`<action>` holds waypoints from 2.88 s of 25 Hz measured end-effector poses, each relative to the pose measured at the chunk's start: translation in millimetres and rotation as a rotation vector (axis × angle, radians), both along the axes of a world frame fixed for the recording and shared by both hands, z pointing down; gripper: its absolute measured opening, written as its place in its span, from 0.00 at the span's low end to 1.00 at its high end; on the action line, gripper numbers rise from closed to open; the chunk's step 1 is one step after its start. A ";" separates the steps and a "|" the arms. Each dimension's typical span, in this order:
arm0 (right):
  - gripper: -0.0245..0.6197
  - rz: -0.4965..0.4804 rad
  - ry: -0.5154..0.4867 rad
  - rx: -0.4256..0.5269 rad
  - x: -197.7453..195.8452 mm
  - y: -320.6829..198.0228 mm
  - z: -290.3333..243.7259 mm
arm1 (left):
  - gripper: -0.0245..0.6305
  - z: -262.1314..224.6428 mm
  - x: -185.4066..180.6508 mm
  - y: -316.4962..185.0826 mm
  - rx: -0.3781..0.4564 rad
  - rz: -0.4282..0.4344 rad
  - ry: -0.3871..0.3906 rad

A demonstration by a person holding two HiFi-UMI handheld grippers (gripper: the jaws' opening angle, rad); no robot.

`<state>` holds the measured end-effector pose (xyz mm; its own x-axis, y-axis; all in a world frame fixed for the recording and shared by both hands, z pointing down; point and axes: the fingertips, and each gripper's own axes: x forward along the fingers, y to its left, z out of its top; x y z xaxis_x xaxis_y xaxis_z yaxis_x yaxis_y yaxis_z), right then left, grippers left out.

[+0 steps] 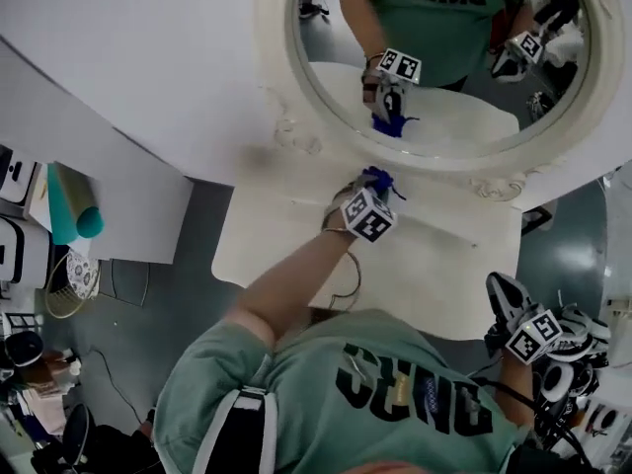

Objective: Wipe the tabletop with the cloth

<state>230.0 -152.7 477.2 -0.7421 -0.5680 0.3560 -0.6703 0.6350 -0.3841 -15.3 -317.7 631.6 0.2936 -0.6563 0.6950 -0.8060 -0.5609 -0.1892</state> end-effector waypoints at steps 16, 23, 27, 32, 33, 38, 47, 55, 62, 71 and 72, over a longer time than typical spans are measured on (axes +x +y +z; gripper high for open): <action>0.06 -0.135 0.013 0.026 -144.2 -13.8 -9.2 | 0.16 45.2 -251.2 12.2 -0.145 -0.245 -0.221; 0.06 0.033 -0.037 0.023 23.2 23.6 2.4 | 0.16 43.9 -1.3 4.6 -0.181 -0.011 -0.220; 0.06 0.173 -0.027 0.020 163.0 59.0 1.7 | 0.16 44.2 197.0 10.1 -0.190 0.156 -0.209; 0.06 0.358 -0.023 0.004 285.9 122.3 13.1 | 0.16 45.4 407.3 39.0 -0.153 0.418 -0.226; 0.06 0.376 -0.016 -0.002 300.5 131.1 16.2 | 0.16 46.6 432.5 41.5 -0.148 0.447 -0.233; 0.06 0.403 -0.016 -0.012 313.6 147.5 20.2 | 0.16 40.3 471.6 52.9 -0.119 0.524 -0.202; 0.06 0.079 -0.013 0.080 88.7 55.7 -10.3 | 0.16 -22.0 51.2 25.5 -0.019 -0.009 -0.048; 0.06 -0.187 0.046 0.108 -131.1 24.6 -31.5 | 0.16 15.3 -312.7 84.0 -0.073 -0.375 -0.216; 0.06 -0.180 0.091 0.098 -156.1 28.3 -33.9 | 0.16 57.8 -305.3 90.5 -0.114 -0.352 -0.181; 0.06 -0.078 0.029 0.096 -1.0 47.3 -20.4 | 0.16 40.2 -242.8 66.9 -0.056 -0.382 -0.324; 0.06 -0.053 0.023 0.089 29.3 52.6 -18.4 | 0.16 38.9 -209.8 64.3 -0.067 -0.348 -0.314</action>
<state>259.3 -100.1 458.8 -0.7643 -0.5578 0.3235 -0.6426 0.7009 -0.3096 -225.1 -253.3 670.5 -0.1666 -0.6292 0.7592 -0.8580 -0.2869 -0.4260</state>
